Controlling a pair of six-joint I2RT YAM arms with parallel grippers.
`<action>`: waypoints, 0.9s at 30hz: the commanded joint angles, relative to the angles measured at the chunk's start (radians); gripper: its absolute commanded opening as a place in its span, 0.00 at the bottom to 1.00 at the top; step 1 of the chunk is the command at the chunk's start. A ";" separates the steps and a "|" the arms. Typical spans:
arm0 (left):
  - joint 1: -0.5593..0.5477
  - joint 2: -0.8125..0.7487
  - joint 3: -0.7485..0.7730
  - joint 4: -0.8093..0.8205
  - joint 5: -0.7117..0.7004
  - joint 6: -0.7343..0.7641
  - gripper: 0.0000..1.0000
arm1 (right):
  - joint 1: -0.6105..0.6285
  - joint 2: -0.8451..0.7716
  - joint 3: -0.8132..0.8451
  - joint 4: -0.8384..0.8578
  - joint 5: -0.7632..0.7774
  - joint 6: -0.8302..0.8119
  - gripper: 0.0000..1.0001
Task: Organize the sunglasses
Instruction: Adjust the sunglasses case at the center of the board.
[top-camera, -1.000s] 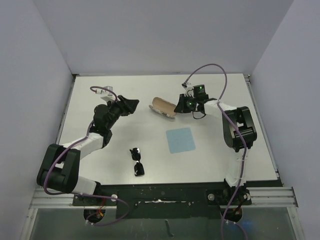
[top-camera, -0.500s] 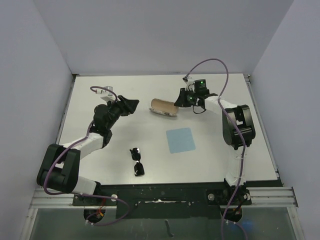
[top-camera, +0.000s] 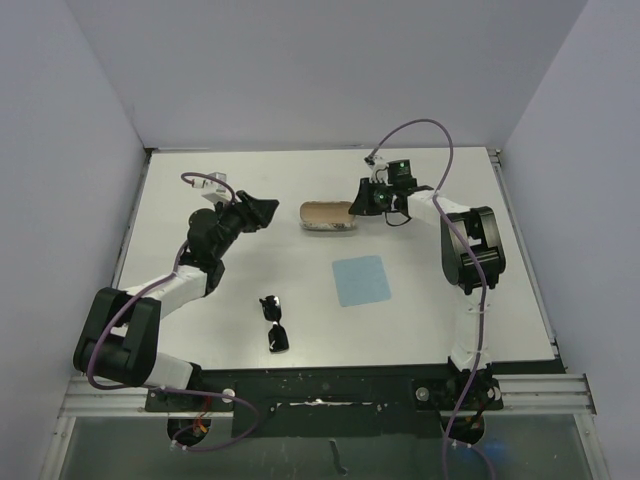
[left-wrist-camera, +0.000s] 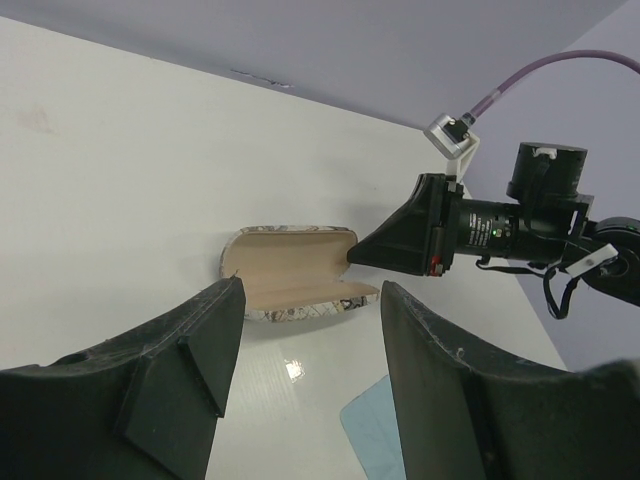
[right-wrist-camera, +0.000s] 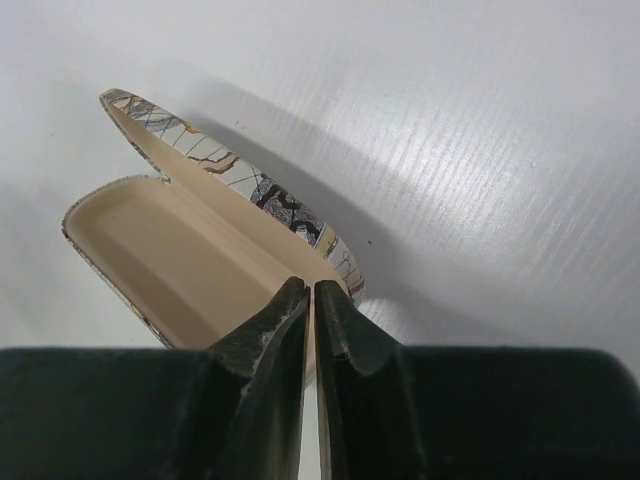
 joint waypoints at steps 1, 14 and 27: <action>-0.004 0.003 0.024 0.035 0.003 0.019 0.55 | -0.007 -0.013 0.043 0.021 -0.028 -0.012 0.10; -0.004 0.002 0.024 0.035 0.009 0.020 0.55 | -0.007 -0.007 0.056 0.012 -0.027 -0.018 0.10; -0.012 -0.002 0.024 0.024 0.007 0.026 0.55 | 0.019 -0.134 -0.014 0.019 -0.004 -0.011 0.13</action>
